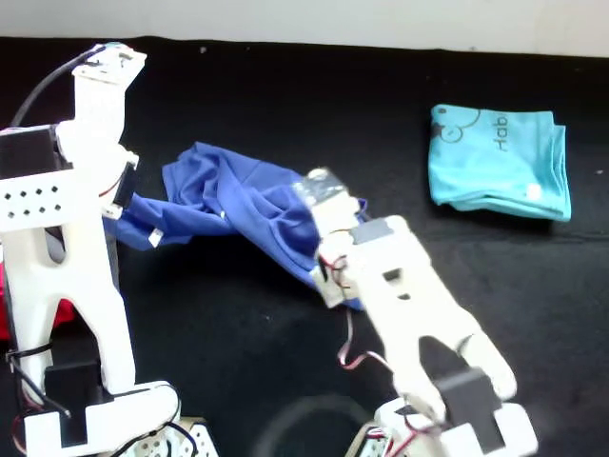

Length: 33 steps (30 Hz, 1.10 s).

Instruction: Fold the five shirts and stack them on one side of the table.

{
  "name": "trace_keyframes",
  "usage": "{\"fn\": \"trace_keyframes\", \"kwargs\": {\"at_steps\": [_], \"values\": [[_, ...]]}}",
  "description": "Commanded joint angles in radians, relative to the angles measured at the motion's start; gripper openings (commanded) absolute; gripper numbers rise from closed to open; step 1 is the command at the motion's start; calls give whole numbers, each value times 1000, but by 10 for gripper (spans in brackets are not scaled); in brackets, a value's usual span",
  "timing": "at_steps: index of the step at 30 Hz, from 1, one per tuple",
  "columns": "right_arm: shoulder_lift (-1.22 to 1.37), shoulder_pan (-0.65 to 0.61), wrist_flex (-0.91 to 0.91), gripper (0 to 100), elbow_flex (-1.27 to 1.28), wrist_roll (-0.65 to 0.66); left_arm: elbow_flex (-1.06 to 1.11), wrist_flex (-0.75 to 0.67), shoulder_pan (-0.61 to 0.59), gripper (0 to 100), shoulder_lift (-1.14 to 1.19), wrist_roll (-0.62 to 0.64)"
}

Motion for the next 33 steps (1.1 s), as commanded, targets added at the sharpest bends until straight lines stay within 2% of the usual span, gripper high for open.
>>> {"fn": "trace_keyframes", "kwargs": {"at_steps": [1, 4, 6, 7, 10, 12, 14, 23, 33], "values": [[111, -16, -91, 360, -50, -2, 12, -3, -8, 8, -38, -3], [219, 16, -171, 360, -88, -5, 42, -3, -7, 8, -38, -3], [278, 50, -165, 318, -154, -9, 58, -3, -8, 8, -38, -3], [297, 70, -147, 260, -191, -9, 62, -3, -8, 8, -39, -3], [315, 124, -90, 0, -305, -9, 67, -3, -8, 8, -42, -3], [315, 157, -51, 47, -367, -11, 65, -3, -5, 8, -41, -3], [315, 196, -10, 7, -443, -11, 64, -3, -4, 8, -39, -3], [314, 392, 341, 6, -983, -11, -24, -94, 4, 8, -70, -3], [314, 532, 717, 6, -1715, -2, -272, -32, 177, 8, -277, -2]]}}
